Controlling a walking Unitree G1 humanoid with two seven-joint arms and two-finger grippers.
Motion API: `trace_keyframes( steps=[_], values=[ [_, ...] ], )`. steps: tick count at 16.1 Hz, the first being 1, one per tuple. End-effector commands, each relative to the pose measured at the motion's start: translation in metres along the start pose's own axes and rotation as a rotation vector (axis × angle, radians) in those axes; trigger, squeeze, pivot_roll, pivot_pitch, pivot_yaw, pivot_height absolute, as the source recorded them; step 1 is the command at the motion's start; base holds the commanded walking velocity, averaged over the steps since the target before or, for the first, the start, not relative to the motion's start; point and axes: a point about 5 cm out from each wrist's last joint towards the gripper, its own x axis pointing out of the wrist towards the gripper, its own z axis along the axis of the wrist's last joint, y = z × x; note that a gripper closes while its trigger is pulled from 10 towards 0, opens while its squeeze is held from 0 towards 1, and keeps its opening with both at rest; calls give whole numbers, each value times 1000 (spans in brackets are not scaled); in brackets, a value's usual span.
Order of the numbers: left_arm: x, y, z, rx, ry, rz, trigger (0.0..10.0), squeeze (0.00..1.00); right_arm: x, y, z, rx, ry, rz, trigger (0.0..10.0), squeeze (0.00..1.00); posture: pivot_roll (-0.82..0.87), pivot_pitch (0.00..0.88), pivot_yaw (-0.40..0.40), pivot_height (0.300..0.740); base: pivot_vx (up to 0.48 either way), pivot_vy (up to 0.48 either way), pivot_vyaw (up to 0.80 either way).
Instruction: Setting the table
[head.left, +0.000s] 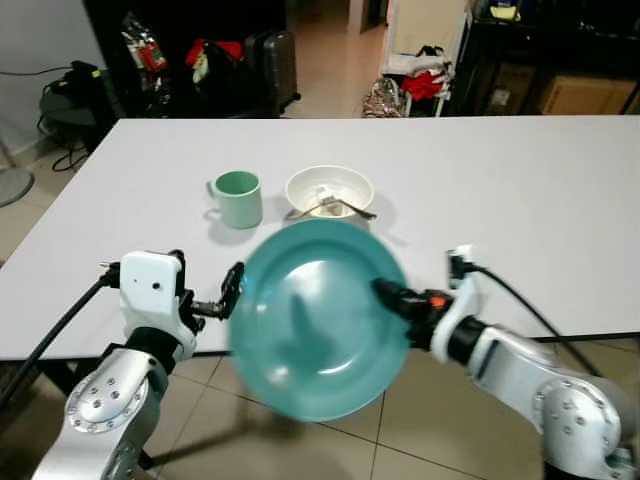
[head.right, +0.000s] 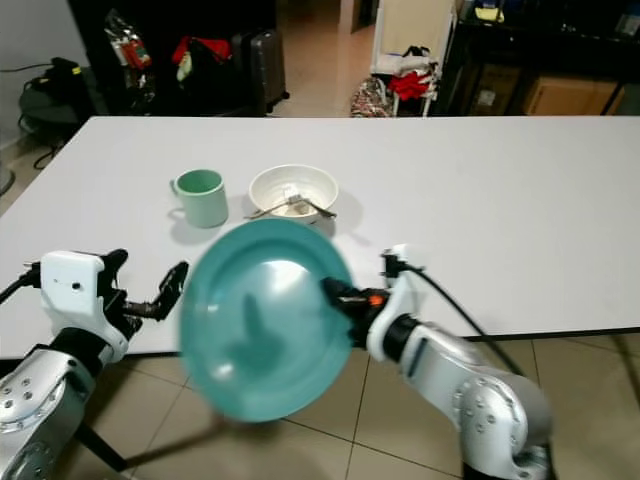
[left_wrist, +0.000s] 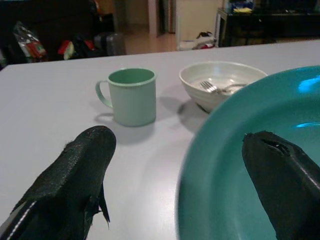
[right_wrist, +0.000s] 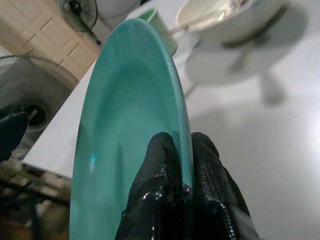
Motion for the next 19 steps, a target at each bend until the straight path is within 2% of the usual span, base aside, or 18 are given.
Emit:
trace_keyframes(
  steps=[1,3,6,9,10,12,15,19],
  values=[
    [-2,-1,2,4,-2,-19,10000,0,0,1,5,11,-8,9,10000,0,15,0,5,740,0,0,0],
    [-10,3,5,25,18,-84,10000,0,21,-9,0,162,27,-50,10000,0,29,11,-8,740,0,0,0],
    [-22,10,7,62,40,-97,10000,0,38,-10,-2,283,41,-49,10000,0,65,28,-26,740,0,0,0],
    [-44,13,6,92,102,-158,10000,0,61,-7,-6,357,81,-40,10000,0,110,46,-48,740,0,0,0],
    [-46,13,6,95,110,-163,10000,0,63,-7,-5,365,77,-48,10000,0,118,50,-51,740,0,0,0],
    [-53,17,5,106,134,-167,10000,0,84,-10,-2,489,42,-86,10000,0,130,59,-57,740,0,0,0],
    [-57,17,6,111,146,-170,10000,0,97,-10,1,578,11,-104,10000,0,137,65,-59,740,0,0,0],
    [-59,16,7,114,155,-183,10000,0,111,-11,5,631,-13,-109,10000,0,146,71,-53,740,0,0,0]
  ],
)
